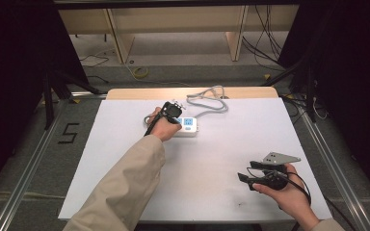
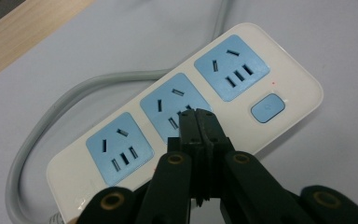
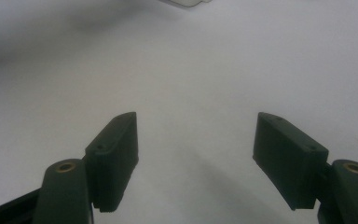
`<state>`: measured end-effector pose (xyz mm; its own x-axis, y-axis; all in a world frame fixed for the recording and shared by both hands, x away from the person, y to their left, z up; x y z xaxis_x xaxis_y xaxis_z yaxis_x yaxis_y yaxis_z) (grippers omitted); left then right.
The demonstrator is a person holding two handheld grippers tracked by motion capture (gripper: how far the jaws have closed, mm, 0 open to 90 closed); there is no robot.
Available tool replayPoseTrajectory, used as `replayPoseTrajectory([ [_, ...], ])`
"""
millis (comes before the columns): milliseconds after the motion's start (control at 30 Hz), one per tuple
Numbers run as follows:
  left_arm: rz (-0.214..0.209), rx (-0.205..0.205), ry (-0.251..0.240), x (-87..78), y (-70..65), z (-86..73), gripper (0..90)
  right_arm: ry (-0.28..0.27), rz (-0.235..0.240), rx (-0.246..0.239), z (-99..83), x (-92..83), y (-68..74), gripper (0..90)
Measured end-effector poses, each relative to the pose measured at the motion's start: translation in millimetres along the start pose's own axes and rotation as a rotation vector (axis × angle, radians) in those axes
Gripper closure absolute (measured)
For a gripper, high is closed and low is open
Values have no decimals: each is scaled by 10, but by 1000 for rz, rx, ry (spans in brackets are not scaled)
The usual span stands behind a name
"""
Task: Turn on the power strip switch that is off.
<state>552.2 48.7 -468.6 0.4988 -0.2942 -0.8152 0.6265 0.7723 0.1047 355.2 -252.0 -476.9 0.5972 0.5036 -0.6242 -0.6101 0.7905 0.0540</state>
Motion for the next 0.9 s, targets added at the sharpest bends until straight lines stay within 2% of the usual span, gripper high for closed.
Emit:
replayPoseTrajectory([
  [133,-4,-8,11,-6,-4,-4,900,0,0,2,1,-6,5,313],
  [233,22,8,41,5,16,-28,900,0,-1,2,2,-6,5,313],
  [267,14,-10,32,5,27,-32,900,0,-1,2,3,-7,7,313],
  [333,-5,-22,29,-1,51,-38,900,0,-1,1,3,-8,10,313],
  [400,1,-5,37,-7,47,-37,900,2,-1,1,3,-7,9,313],
  [533,-19,-23,6,-25,27,-12,900,1,0,0,0,0,-1,313],
  [600,-21,-11,-3,-30,-1,6,900,3,-1,2,-2,0,-4,313],
  [667,-25,-4,12,-17,-22,-3,900,2,-2,2,-1,-1,-3,313],
  [900,-23,-13,16,-7,-22,3,900,1,-1,2,2,-8,6,313],
])
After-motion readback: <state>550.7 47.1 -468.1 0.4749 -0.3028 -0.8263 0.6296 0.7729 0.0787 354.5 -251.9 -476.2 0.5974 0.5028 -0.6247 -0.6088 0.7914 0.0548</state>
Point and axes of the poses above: each handheld gripper's, and its own axes: x roughly forward along the jaws, z roughly out of its top, y roughly to its left, the point moved 3 cm from there along x, roughly forward along the jaws, and after that the axes turned 4 degrees about -z, right-handed, at the moved point
